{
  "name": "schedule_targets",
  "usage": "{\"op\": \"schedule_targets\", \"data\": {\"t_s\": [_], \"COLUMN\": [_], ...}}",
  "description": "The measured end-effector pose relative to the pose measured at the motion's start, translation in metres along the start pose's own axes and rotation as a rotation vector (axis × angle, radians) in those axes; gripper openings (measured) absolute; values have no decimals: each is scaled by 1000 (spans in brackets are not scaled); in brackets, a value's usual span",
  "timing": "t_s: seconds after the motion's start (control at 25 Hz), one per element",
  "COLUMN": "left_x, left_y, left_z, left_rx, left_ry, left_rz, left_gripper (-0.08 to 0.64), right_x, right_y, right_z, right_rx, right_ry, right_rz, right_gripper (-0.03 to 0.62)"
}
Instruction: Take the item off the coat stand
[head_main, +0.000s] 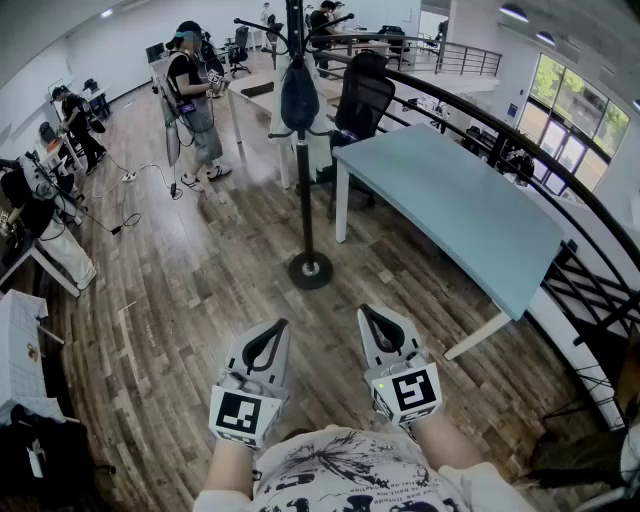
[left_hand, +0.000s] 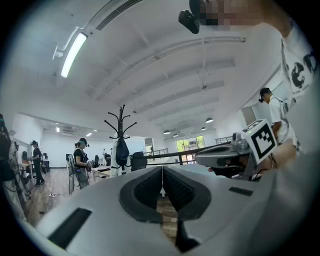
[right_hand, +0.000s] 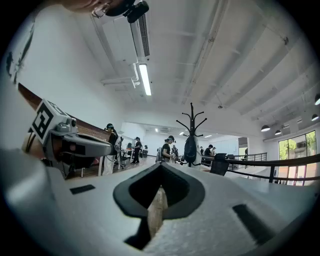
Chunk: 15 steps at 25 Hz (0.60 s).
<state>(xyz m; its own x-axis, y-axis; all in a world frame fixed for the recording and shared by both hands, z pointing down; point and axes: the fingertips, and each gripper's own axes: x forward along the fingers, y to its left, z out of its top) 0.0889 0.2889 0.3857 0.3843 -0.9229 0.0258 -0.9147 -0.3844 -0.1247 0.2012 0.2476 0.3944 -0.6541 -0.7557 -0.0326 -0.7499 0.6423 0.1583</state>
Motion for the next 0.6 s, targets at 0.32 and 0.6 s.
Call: {"op": "schedule_targets", "data": {"t_s": [0.32,0.6], "left_x": [7,21], "left_y": [14,22], "left_z": [-14,-13], "left_rx": [-31,-36], "left_ry": [13,20], "left_rz": [18,40], "left_gripper": [5,5], "right_x": [15,27], "right_y": [2,-8], "right_z": [-9,-12], "right_rx": [3,47], "right_ry": [-5,-19], "right_rz": [14,12], "right_gripper": [-8,-6]}}
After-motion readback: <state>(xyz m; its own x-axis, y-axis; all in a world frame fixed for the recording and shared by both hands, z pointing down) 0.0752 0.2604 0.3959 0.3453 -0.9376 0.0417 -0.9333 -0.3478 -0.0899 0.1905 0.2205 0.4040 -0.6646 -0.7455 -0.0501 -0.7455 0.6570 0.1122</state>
